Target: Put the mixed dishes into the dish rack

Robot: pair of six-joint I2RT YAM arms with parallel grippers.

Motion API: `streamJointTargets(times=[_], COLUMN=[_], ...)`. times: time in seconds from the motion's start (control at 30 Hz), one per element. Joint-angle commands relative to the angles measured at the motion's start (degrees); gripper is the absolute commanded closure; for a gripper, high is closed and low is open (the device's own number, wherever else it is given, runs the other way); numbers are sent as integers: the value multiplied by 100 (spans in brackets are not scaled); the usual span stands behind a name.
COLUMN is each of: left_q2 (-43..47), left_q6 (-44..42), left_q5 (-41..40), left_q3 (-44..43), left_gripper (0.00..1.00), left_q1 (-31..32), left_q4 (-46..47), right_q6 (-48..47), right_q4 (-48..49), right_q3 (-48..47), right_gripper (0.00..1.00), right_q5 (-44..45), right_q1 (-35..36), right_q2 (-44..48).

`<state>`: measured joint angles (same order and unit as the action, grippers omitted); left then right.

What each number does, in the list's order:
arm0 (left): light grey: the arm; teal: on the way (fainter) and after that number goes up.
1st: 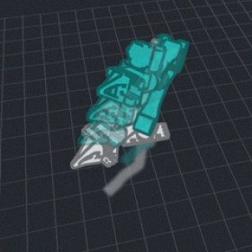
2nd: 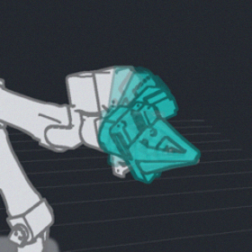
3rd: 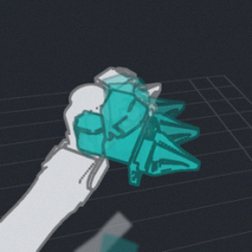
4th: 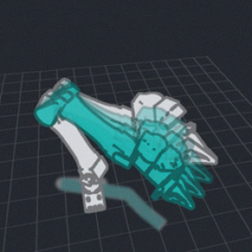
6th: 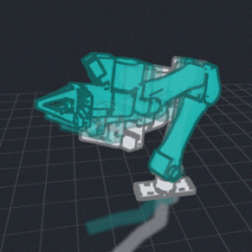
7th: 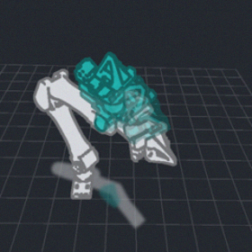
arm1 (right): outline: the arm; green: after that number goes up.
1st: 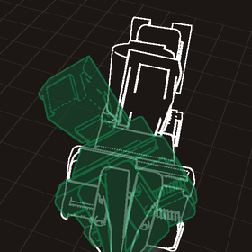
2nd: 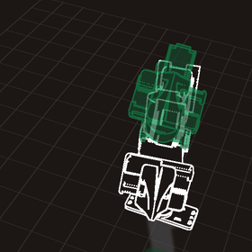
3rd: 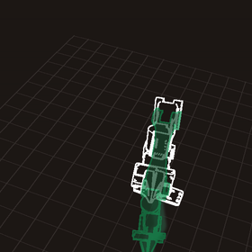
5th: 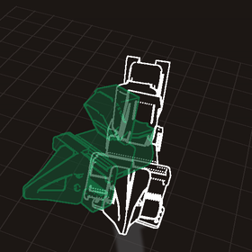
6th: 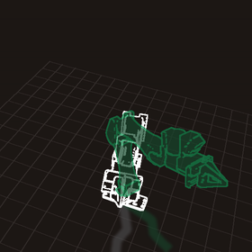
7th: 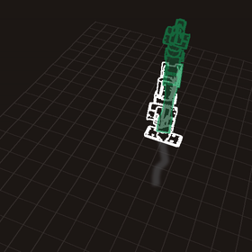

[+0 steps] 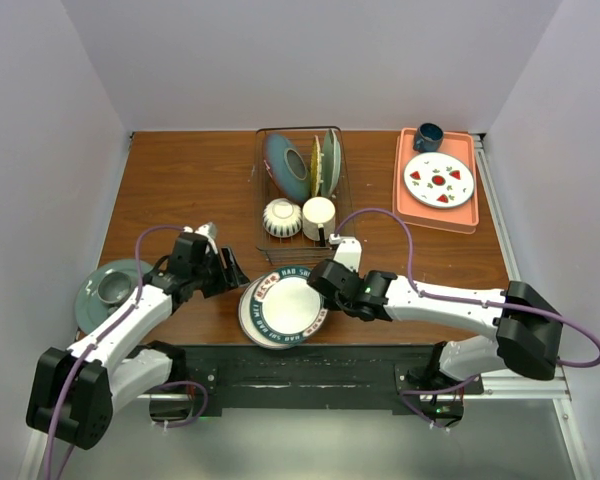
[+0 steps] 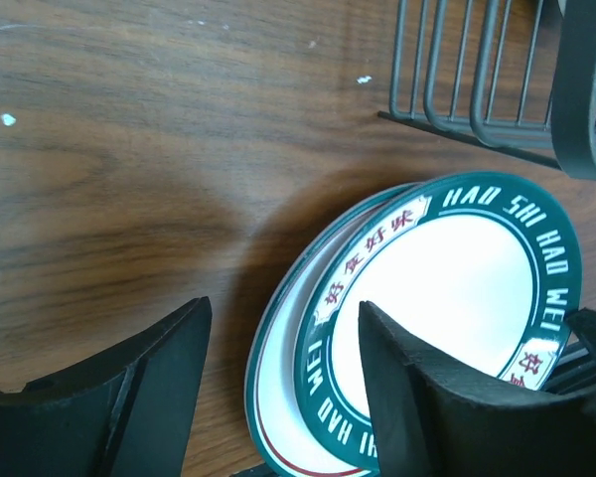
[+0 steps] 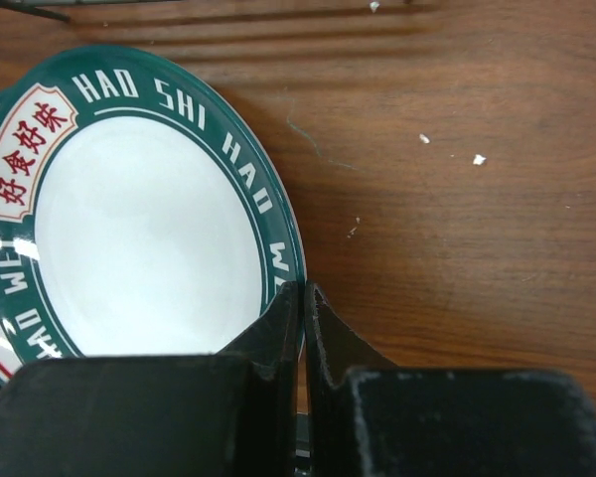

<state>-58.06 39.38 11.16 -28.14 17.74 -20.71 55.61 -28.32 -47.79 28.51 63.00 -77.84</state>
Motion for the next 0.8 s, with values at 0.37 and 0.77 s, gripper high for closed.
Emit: streamJointTargets(times=[0.37,0.77], left_q2=[-222,-1128], left_q6=[70,97], left_q5=[97,167], left_q3=[1,248], left_gripper=[57,81], left_q1=[924,1267], left_q4=[365,955], right_q6=[511,538], right_q4=[-157,388], right_q3=[305,841], right_gripper=[100,94], right_q5=[568,208], right_q1=[10,1], right_q2=[418,823])
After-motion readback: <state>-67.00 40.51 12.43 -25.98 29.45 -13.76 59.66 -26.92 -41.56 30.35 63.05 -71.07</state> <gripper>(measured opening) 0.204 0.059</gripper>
